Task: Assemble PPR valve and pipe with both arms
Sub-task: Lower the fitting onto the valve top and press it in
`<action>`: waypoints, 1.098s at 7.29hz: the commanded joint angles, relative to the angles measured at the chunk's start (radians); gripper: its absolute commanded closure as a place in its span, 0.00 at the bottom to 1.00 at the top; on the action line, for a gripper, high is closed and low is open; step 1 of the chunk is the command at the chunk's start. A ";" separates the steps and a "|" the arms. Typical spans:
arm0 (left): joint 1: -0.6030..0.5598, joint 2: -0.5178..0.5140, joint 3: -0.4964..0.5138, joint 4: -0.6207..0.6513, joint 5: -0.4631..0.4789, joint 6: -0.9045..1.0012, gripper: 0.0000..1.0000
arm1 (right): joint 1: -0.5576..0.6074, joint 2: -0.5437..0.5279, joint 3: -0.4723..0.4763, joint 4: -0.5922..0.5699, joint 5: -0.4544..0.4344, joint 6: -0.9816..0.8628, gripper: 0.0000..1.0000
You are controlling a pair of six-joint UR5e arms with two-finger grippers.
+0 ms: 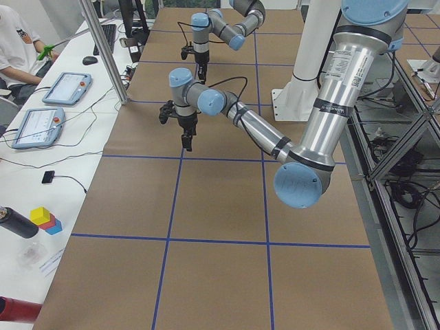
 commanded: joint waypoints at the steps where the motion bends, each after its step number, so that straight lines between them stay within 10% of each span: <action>1: 0.002 0.000 0.000 0.000 0.000 0.000 0.00 | -0.003 0.004 -0.005 0.001 0.000 0.000 1.00; 8: 0.003 0.000 0.001 0.000 0.000 0.000 0.00 | -0.003 0.007 -0.016 0.002 -0.006 -0.003 1.00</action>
